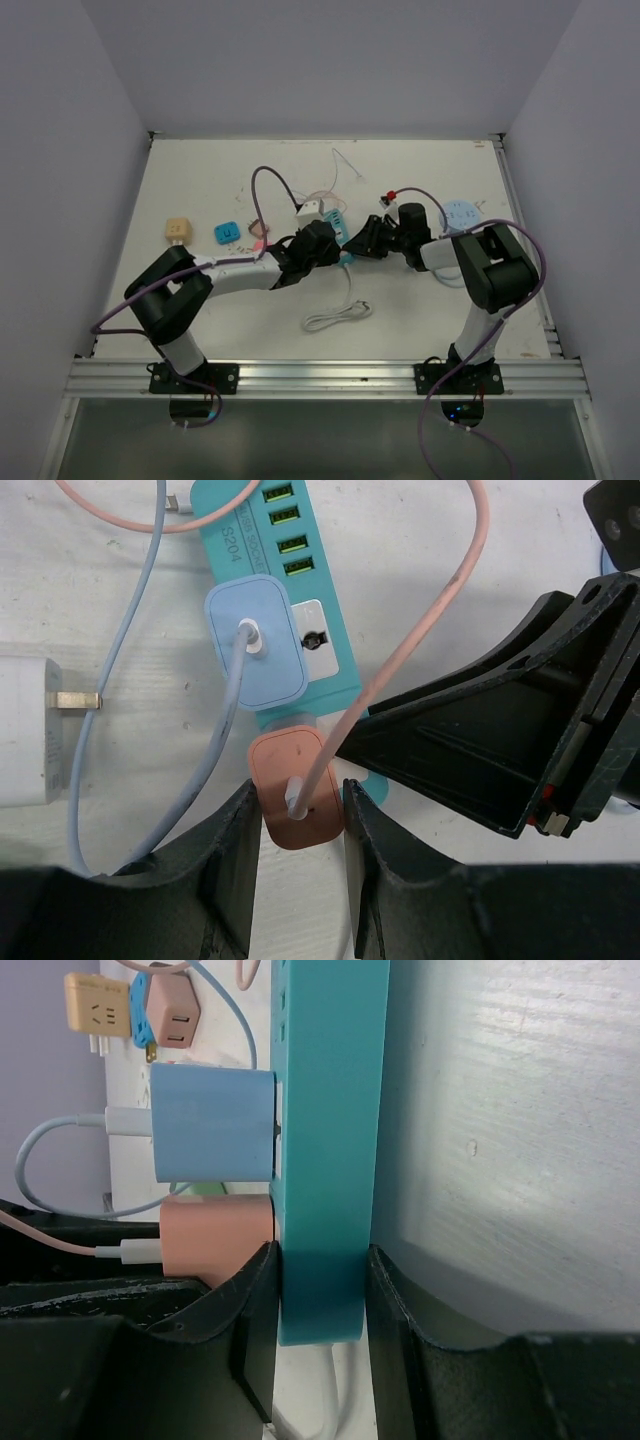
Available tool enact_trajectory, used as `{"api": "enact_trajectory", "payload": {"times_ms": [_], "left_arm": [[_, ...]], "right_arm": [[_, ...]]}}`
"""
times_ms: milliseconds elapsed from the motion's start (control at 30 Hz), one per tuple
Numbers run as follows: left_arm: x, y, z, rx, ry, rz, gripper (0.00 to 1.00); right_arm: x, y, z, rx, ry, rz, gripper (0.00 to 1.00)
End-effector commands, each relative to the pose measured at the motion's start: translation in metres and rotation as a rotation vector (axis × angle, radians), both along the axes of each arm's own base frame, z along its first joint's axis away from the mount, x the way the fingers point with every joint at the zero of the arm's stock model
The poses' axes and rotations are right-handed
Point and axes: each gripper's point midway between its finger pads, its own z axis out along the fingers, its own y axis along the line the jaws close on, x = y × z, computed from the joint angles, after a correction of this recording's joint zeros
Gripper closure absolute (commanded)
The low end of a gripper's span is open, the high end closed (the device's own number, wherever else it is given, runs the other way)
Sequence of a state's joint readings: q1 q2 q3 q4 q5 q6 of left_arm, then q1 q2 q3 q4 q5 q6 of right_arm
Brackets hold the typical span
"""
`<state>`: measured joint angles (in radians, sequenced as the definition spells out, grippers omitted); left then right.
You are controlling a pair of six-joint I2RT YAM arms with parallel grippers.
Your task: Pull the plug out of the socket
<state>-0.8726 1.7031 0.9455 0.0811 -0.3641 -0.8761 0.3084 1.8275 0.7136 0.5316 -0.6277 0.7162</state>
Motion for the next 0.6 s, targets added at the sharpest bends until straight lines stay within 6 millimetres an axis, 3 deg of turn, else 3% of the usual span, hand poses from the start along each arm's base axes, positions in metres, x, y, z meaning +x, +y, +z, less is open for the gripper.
{"api": "enact_trajectory", "payload": {"times_ms": [0,233,567], "left_arm": [[0.007,-0.007,0.049,-0.164,-0.098,0.032,1.00],[0.005,-0.001,0.079,-0.279,-0.158,0.058,1.00],[0.000,0.010,0.099,-0.371,-0.203,0.099,1.00]], "right_arm": [[0.011,-0.014,-0.006,-0.085,-0.036,-0.054,1.00],[0.015,-0.032,-0.015,-0.204,-0.026,-0.122,1.00],[0.016,-0.053,-0.029,-0.353,0.005,-0.184,1.00]]}}
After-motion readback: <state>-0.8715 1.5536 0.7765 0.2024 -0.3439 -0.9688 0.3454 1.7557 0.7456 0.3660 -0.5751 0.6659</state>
